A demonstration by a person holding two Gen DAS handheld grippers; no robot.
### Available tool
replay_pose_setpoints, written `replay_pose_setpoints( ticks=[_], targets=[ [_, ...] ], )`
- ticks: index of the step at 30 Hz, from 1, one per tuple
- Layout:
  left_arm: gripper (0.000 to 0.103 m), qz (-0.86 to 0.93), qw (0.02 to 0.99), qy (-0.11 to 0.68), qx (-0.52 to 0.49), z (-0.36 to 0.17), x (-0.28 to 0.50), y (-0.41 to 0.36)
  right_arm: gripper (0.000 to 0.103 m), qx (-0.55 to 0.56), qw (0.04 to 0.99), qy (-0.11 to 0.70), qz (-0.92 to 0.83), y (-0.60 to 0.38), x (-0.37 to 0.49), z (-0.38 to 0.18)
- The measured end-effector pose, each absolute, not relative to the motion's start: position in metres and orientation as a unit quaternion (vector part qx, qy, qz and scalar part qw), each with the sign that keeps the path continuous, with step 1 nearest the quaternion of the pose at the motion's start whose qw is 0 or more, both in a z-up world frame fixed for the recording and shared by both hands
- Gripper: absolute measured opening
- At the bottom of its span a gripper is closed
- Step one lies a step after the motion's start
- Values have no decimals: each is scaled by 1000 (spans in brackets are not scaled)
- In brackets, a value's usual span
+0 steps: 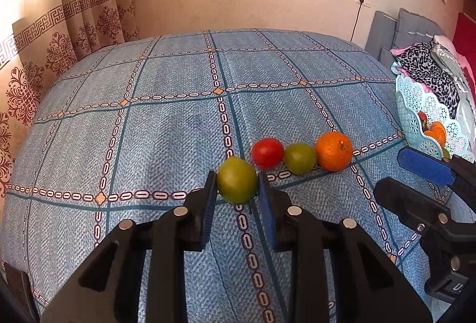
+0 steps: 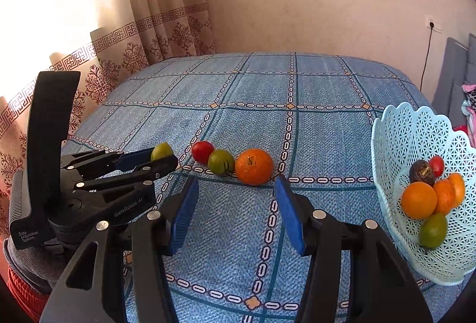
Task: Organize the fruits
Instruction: 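Grasp the green tomato with the left tool while the right tool grasps a tangerine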
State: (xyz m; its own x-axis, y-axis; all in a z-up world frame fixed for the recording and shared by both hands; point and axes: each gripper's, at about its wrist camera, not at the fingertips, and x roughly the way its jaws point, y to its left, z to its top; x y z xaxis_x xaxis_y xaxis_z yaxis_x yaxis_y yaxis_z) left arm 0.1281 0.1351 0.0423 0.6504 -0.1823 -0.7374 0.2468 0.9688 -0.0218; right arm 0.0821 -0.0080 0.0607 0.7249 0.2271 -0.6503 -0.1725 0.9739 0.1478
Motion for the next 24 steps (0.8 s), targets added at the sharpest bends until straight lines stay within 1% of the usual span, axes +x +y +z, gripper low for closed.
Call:
replay_pose_setpoints(
  ticks=[12, 24],
  targets=[
    [28, -107, 905, 410, 29, 34, 139, 144, 48, 25, 915, 391, 90, 3, 131, 36],
    [28, -104, 903, 415, 24, 31, 145, 148, 47, 33, 913, 400, 72, -2, 150, 24]
  ],
)
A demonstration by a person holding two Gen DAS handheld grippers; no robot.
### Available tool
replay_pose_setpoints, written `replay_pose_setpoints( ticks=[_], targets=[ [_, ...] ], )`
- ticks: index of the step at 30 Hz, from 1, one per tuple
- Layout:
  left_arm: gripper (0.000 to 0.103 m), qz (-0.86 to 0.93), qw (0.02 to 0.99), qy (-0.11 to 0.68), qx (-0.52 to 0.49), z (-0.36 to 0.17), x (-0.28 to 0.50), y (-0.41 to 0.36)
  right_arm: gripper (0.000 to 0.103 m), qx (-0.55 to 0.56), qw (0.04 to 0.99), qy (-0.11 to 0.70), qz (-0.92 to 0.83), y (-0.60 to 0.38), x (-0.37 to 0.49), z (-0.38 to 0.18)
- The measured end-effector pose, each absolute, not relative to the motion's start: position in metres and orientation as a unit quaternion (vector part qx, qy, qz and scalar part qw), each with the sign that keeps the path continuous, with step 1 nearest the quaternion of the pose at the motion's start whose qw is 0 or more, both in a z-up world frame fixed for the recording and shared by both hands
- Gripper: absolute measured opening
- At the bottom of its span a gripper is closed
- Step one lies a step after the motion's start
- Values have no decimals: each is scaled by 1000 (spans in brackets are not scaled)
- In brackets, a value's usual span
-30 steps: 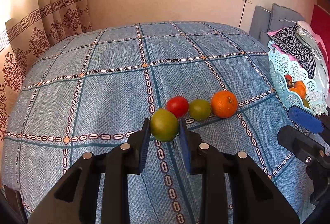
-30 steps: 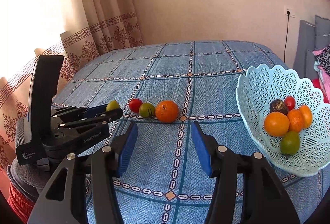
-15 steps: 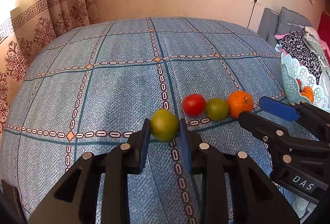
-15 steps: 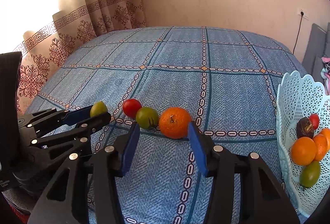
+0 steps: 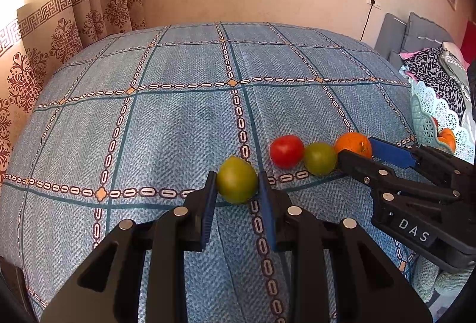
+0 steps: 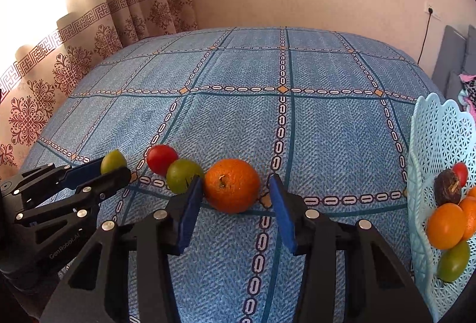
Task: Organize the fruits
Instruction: 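Grasp the green tomato with the left tool while the right tool grasps a tangerine, then carry the green tomato and tangerine into the blue basket and release both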
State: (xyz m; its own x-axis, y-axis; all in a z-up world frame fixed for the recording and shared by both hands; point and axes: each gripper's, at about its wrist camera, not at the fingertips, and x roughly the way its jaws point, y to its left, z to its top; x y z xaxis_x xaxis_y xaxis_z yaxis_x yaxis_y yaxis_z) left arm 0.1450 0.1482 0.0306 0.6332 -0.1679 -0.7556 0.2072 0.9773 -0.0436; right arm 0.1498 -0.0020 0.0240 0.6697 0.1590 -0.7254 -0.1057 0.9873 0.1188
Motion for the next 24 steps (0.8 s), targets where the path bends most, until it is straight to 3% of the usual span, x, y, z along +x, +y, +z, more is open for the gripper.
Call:
replay_pose_setpoints(
  ticks=[6, 24],
  targets=[
    [28, -105, 902, 418, 23, 28, 147, 149, 40, 38, 912, 400, 82, 1, 152, 22],
    [28, -109, 914, 389, 16, 44, 130, 147, 39, 58, 928, 359, 83, -4, 116, 43]
  ],
)
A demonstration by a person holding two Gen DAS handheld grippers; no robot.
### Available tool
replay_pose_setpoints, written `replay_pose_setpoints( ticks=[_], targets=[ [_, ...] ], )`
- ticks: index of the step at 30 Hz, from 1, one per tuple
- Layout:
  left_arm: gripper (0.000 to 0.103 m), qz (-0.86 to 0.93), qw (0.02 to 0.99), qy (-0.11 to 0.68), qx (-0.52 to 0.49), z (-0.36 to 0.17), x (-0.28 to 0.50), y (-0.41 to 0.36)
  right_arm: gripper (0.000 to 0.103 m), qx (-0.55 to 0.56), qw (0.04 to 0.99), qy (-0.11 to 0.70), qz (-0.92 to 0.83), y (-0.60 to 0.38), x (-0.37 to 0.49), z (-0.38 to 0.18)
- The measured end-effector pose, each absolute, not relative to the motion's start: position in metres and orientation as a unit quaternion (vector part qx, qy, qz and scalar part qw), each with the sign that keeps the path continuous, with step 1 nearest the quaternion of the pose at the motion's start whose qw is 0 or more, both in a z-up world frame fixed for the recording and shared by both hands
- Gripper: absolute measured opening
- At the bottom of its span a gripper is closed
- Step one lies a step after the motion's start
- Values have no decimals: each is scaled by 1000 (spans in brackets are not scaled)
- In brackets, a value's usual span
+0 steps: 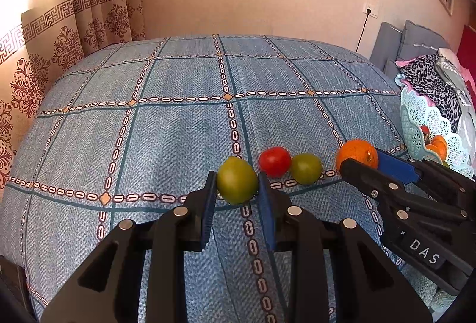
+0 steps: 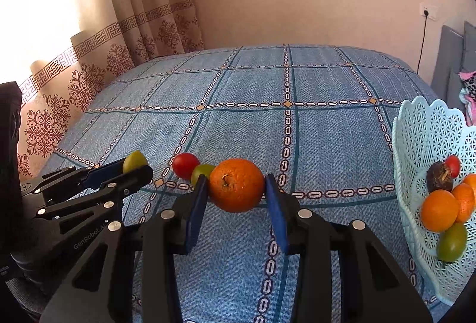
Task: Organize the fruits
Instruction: 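Carry the green tomato and tangerine into the blue basket and release both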
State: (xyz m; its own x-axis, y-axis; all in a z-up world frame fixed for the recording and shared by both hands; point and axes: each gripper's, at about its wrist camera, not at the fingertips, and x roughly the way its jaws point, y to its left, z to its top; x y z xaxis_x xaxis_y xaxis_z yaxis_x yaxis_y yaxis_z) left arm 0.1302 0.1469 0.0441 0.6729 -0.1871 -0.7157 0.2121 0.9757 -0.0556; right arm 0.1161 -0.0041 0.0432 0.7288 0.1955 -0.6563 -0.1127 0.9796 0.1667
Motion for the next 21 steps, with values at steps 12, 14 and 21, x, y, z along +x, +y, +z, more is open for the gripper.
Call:
replay_pose_setpoints(
  ticks=[12, 14, 21],
  targets=[
    [28, -124, 922, 366, 24, 60, 114, 132, 39, 91, 941, 322, 54, -31, 84, 69],
    [28, -128, 922, 364, 23, 65, 112, 130, 39, 98, 943, 315, 48, -38, 77, 76],
    [28, -142, 928, 343, 25, 95, 102, 118, 39, 127, 948, 292, 31, -65, 57, 97]
  ],
)
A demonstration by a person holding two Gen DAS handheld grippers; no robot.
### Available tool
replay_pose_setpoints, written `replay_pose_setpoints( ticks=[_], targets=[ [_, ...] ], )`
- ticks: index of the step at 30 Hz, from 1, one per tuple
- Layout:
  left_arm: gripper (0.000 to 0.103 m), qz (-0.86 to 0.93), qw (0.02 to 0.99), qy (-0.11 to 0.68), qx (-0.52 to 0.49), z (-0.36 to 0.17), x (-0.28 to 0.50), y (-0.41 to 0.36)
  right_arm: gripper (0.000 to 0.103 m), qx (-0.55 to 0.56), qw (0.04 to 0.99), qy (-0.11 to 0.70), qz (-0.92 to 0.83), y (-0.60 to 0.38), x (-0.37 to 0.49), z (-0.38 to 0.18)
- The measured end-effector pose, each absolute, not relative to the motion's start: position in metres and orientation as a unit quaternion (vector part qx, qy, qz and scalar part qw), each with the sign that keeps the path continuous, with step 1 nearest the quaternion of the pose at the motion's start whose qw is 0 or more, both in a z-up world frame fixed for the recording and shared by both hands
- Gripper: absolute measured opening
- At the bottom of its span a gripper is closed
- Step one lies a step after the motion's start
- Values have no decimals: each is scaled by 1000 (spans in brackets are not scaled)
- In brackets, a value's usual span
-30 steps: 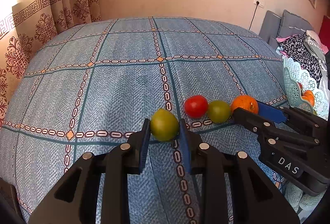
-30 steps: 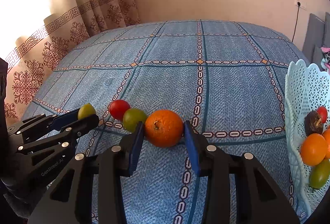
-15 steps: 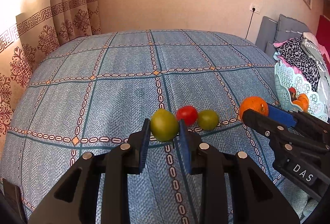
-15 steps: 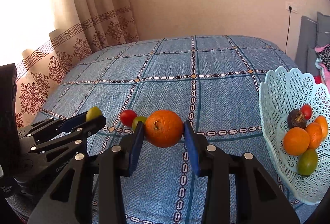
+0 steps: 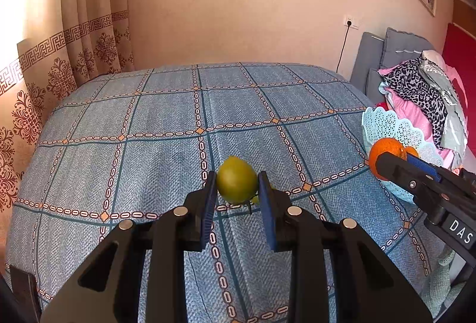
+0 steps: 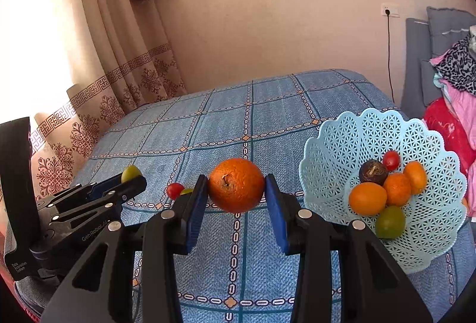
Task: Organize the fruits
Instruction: 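Carry the green tomato and tangerine into the blue basket and release both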
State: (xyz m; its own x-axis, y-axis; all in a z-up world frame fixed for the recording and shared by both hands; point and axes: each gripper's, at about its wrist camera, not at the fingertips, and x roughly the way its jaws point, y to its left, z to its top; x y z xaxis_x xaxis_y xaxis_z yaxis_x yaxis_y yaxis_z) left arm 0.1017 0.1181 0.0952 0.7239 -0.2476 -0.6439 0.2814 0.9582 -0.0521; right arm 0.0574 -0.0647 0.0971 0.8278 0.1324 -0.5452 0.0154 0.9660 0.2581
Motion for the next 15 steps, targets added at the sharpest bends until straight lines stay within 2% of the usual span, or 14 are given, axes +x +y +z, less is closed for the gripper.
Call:
replay_pose_setpoints(
  ticks=[15],
  targets=[
    [28, -192, 933, 300, 42, 148, 75, 59, 39, 165, 955, 243, -33, -143, 16, 127]
  ],
)
